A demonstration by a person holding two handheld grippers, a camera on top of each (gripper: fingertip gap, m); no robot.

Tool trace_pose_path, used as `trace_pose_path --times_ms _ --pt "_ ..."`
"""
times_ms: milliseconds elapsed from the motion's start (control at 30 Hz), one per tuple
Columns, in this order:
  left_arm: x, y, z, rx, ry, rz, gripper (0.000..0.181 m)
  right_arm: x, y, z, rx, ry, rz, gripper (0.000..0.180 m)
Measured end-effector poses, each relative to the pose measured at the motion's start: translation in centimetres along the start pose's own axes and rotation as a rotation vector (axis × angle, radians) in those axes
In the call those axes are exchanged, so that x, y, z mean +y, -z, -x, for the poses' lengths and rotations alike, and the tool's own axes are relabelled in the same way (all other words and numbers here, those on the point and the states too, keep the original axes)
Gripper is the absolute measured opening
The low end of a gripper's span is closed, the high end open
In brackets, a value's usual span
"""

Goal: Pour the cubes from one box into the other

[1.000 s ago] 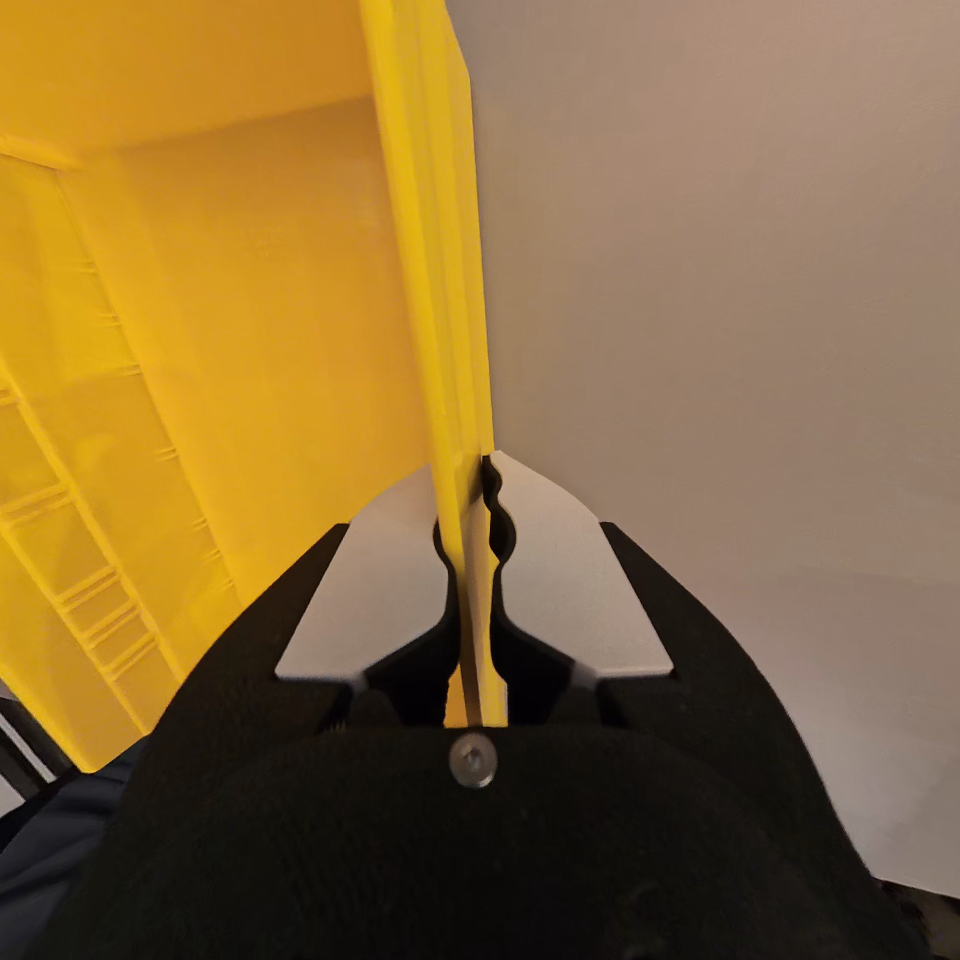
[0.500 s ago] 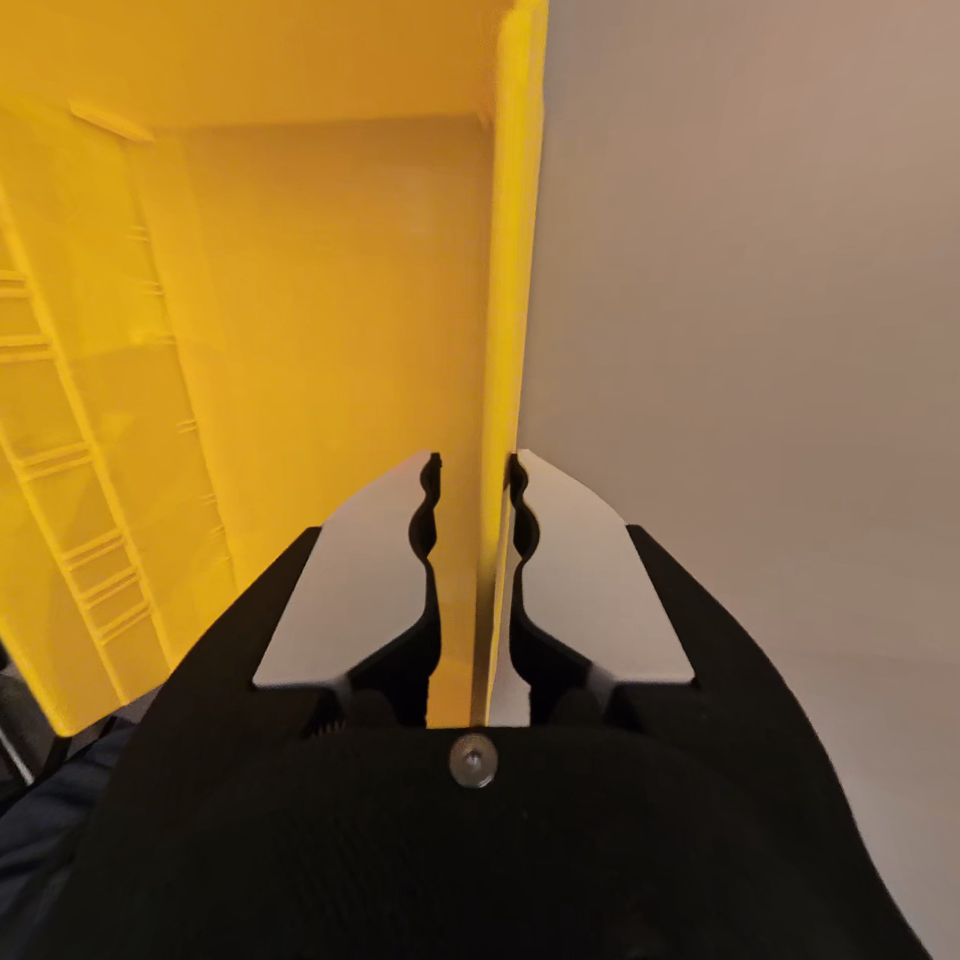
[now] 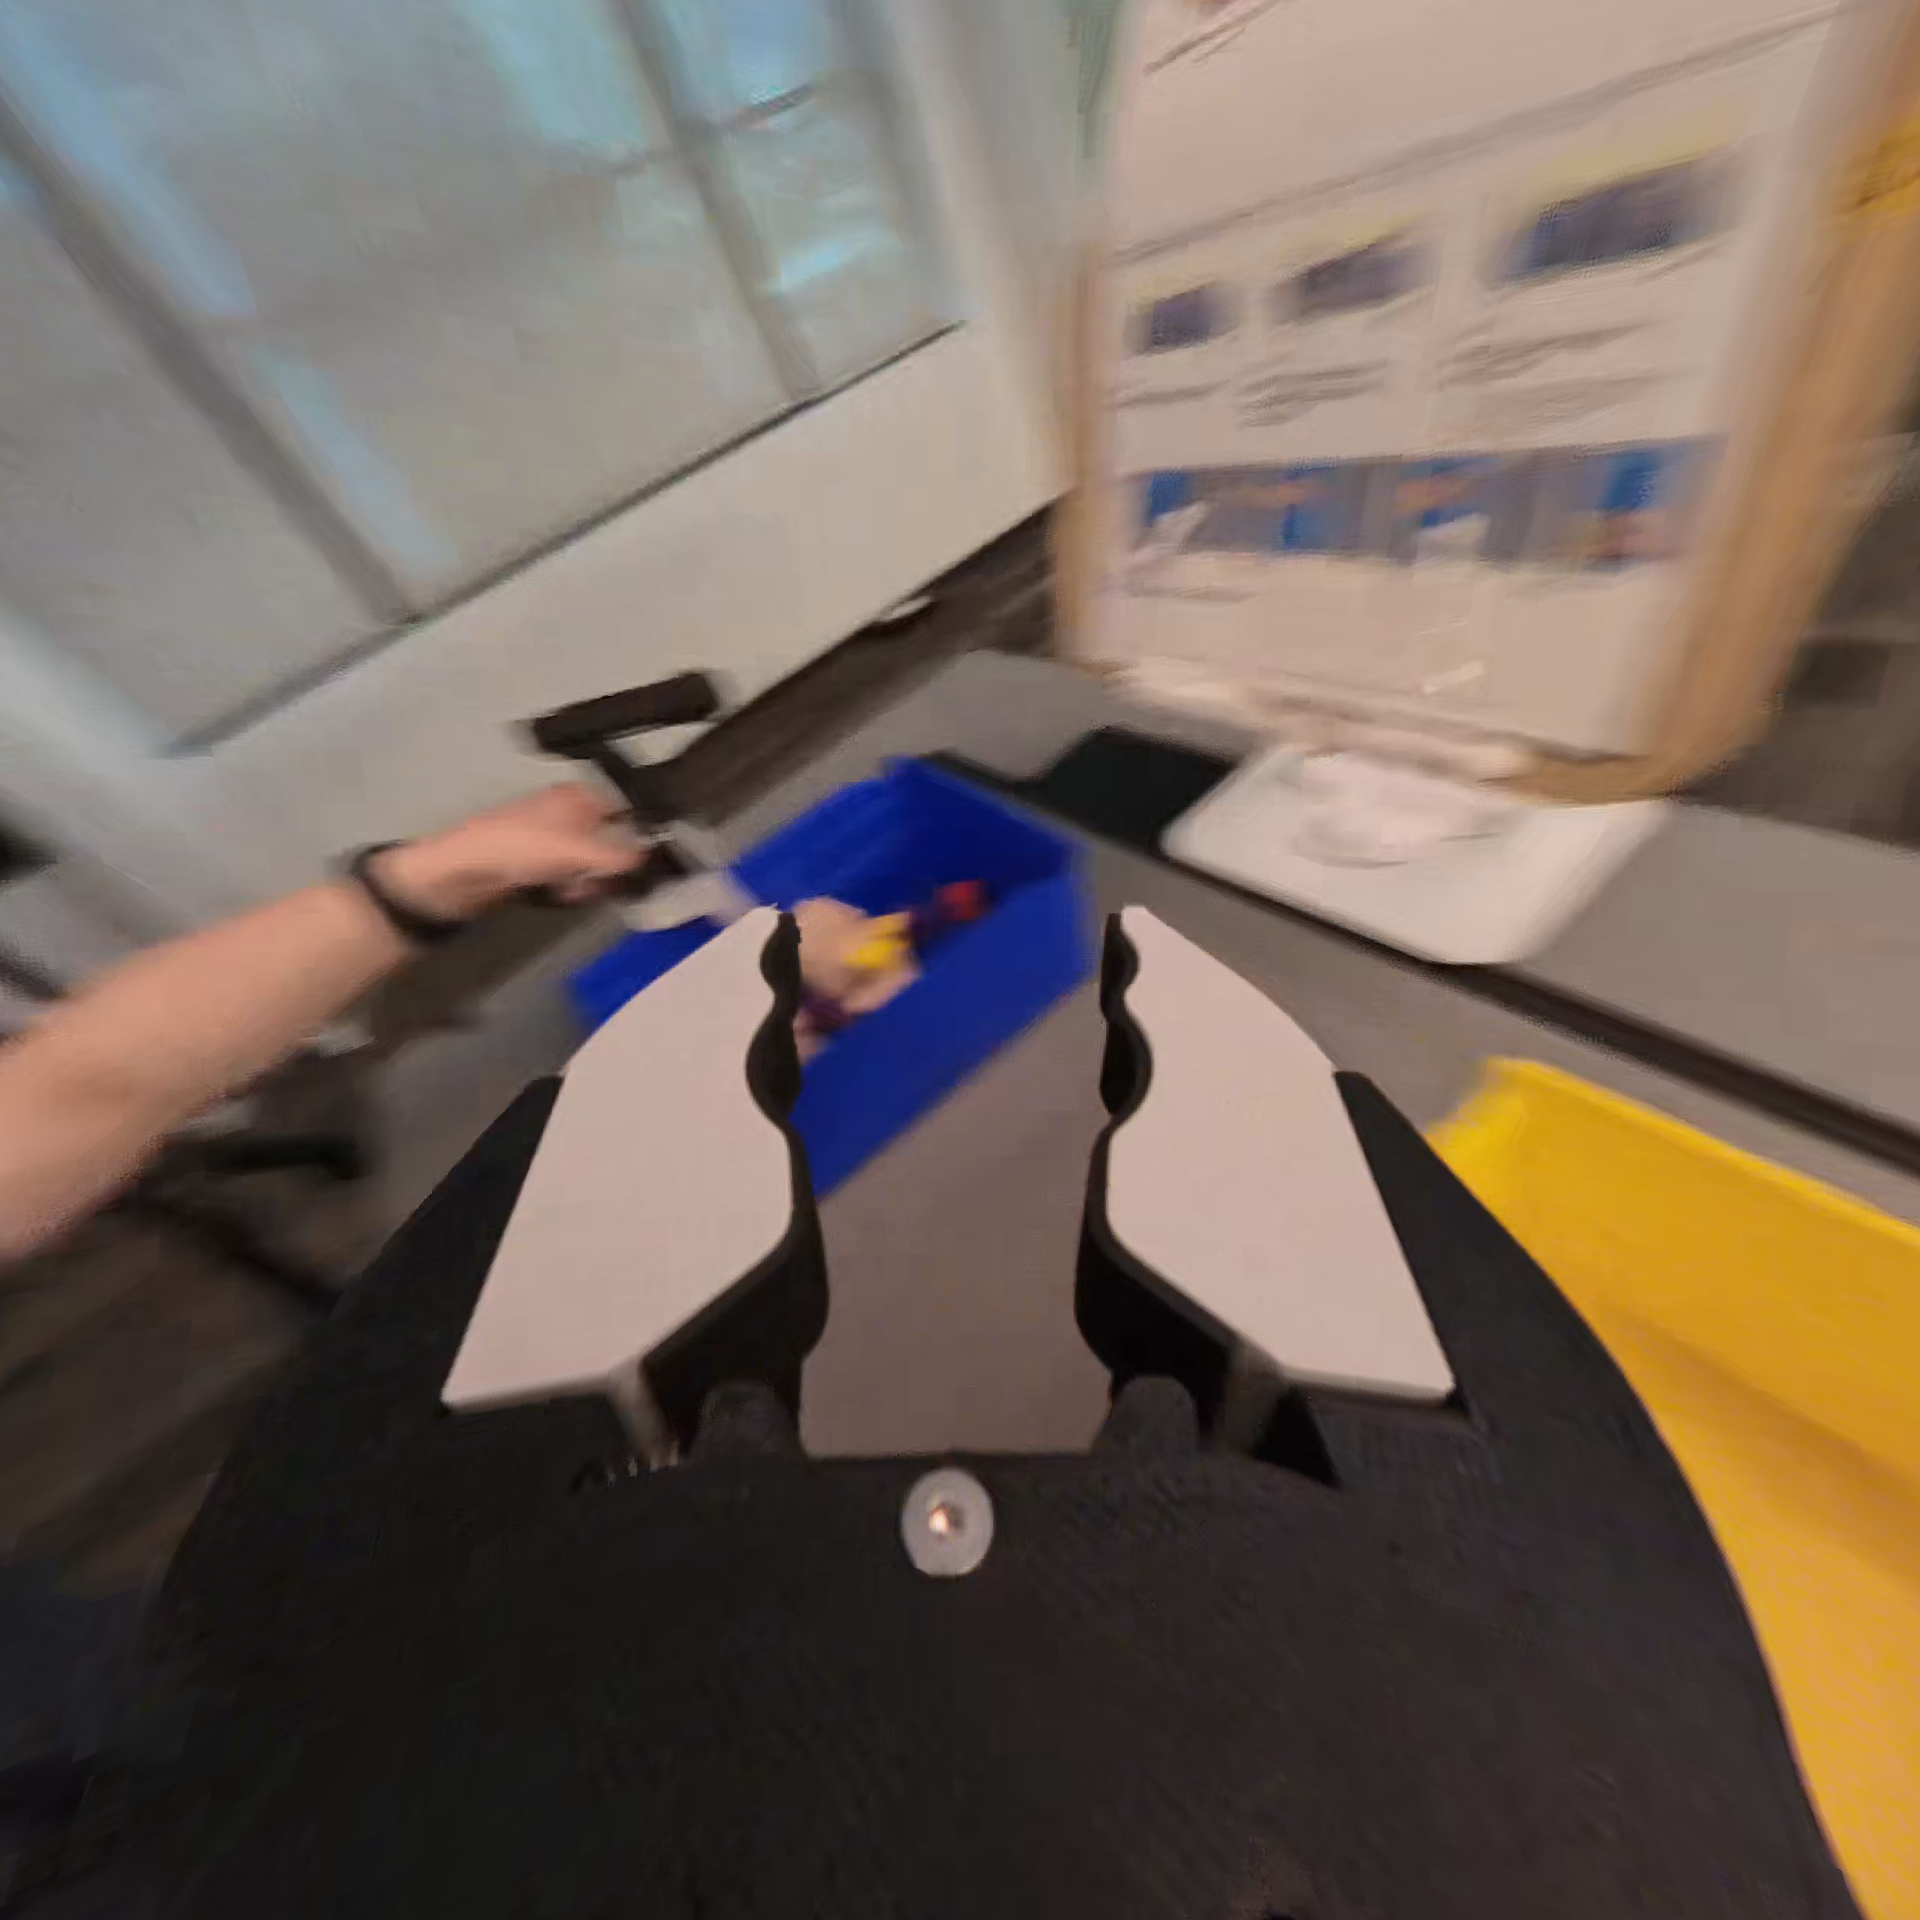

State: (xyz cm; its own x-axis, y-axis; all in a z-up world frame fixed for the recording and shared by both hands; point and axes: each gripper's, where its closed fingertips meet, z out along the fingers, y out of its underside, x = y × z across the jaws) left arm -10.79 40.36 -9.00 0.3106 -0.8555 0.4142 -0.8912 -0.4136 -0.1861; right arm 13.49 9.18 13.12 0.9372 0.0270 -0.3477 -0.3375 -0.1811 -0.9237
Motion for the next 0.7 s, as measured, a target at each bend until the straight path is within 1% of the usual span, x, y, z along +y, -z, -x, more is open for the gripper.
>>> trace_pose_path --times_ms 33,67,200,333,467,600,700 --pt "0.0 0.1 0.1 -0.001 0.003 -0.012 0.018 0.8 -1.7 2.2 -0.088 -0.04 0.056 0.056" --pt "0.0 0.1 0.2 -0.003 0.005 -0.023 0.018 1.7 -3.5 3.5 -0.122 -0.049 0.111 0.058" --pt "0.0 0.3 0.4 0.003 0.013 -0.088 0.02 5.7 -9.9 4.1 -0.027 0.02 0.239 0.059" --pt "-0.4 0.3 0.3 0.041 0.046 -0.169 0.024 9.6 -15.0 4.3 0.003 -0.03 0.339 0.064" --pt "-0.3 0.3 0.2 0.053 0.034 -0.188 0.026 13.3 -18.5 3.0 0.082 -0.058 0.497 0.068" --pt "0.0 0.5 0.1 0.027 0.001 -0.2 0.025 15.6 -20.8 3.4 0.091 -0.223 0.587 0.068" --pt "0.4 0.1 0.2 0.007 -0.002 -0.166 0.025 16.5 -22.1 3.0 0.126 -0.333 0.64 0.066"
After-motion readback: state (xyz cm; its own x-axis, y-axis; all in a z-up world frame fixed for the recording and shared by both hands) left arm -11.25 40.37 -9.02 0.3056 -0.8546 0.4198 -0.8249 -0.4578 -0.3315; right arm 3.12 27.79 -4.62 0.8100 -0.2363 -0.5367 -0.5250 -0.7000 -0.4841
